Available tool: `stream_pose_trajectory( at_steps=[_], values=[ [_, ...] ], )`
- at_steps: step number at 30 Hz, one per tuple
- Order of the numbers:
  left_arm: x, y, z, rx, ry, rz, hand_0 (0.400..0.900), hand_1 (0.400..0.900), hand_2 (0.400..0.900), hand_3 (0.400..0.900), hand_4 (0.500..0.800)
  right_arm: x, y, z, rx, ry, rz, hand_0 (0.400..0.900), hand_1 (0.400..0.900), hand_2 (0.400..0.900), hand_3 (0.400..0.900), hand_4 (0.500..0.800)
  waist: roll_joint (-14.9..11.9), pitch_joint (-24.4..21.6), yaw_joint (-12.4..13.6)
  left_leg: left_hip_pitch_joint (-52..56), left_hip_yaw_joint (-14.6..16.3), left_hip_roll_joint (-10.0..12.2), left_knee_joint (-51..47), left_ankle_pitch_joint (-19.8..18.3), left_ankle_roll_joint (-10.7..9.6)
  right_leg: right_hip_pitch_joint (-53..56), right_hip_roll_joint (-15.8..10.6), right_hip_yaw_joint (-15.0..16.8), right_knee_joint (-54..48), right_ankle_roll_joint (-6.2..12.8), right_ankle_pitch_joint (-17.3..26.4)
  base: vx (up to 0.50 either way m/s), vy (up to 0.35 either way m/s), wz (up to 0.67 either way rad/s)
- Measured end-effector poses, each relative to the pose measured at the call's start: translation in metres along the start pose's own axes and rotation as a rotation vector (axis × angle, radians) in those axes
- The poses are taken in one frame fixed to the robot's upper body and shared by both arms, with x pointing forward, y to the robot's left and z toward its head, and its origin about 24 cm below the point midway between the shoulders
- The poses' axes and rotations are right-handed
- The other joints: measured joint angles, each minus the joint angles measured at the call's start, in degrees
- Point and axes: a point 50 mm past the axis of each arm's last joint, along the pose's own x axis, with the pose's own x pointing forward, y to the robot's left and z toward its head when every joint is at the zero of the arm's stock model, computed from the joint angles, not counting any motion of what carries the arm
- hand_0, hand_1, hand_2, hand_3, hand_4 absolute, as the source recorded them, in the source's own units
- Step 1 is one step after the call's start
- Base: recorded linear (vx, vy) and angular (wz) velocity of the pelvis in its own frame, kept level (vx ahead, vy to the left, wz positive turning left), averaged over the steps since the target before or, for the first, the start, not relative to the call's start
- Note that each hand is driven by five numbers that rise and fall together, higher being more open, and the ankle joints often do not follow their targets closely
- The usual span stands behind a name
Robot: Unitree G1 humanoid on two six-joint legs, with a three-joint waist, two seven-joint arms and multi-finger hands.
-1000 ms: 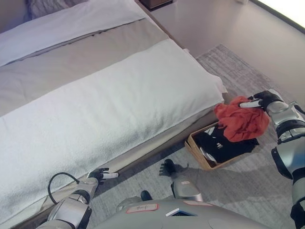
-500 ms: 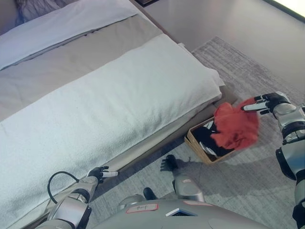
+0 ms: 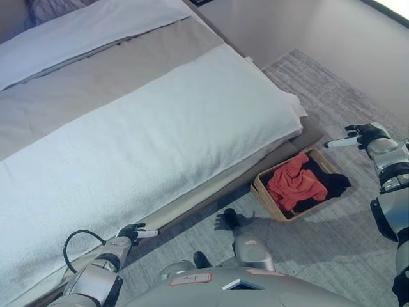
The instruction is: Put the clothes on the bed into the basket.
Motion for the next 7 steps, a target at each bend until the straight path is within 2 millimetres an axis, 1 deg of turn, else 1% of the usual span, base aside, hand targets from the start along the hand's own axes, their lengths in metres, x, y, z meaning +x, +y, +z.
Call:
stream_pose_trajectory(
  at_steps=[7],
  values=[
    [0.0000,-0.0001,-0.0006,0.000,0.002,0.000,0.900,0.900,0.900,0.900,0.800,0.0001,0.0007,-0.0020,0.005,0.003,0.002,0.900,0.900,0.900,0.900,0.800,0.00,0.00,0.10,0.16,-0.43,0.06,0.00,-0.07,0.06,0.30,-0.03,-0.32,-0.02,-0.02,0.49,0.00,-0.004,0.05]
  ],
)
